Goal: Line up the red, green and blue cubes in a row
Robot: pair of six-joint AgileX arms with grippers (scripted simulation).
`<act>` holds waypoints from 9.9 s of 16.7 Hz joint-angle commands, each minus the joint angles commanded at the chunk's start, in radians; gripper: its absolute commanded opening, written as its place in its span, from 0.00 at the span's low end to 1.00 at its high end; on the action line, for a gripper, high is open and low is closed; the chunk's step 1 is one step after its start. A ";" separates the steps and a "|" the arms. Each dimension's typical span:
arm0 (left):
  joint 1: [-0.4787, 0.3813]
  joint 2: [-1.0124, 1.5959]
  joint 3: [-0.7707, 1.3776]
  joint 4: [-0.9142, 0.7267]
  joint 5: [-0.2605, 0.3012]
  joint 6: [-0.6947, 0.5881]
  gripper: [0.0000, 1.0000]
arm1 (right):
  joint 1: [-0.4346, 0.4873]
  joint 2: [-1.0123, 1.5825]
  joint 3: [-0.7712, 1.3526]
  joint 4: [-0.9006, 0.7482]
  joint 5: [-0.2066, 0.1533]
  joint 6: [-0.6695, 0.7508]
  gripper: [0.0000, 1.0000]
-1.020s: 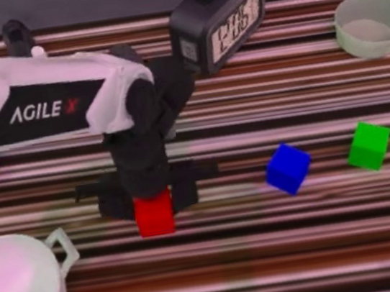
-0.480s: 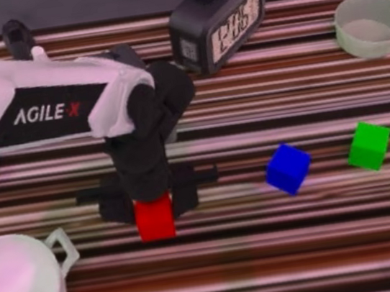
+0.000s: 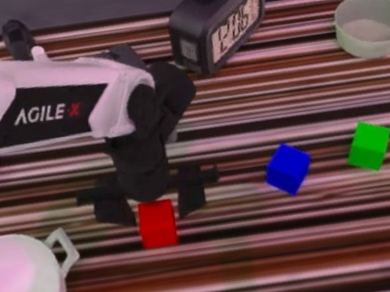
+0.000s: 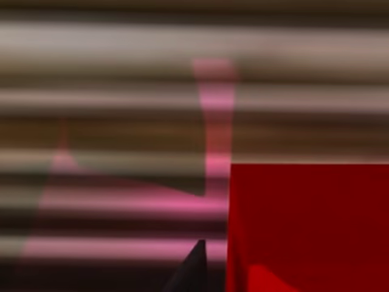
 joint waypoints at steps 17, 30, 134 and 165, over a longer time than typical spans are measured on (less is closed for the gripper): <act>0.011 -0.071 0.111 -0.194 -0.001 -0.006 1.00 | 0.000 0.000 0.000 0.000 0.000 0.000 1.00; 0.109 -0.317 -0.033 -0.131 -0.008 0.004 1.00 | 0.034 0.210 0.198 -0.133 -0.004 -0.107 1.00; 0.632 -2.042 -1.299 0.808 0.015 0.604 1.00 | 0.798 2.270 1.716 -1.010 -0.003 -0.765 0.00; 0.632 -2.042 -1.299 0.808 0.015 0.604 1.00 | 0.794 2.261 1.750 -1.056 -0.002 -0.761 1.00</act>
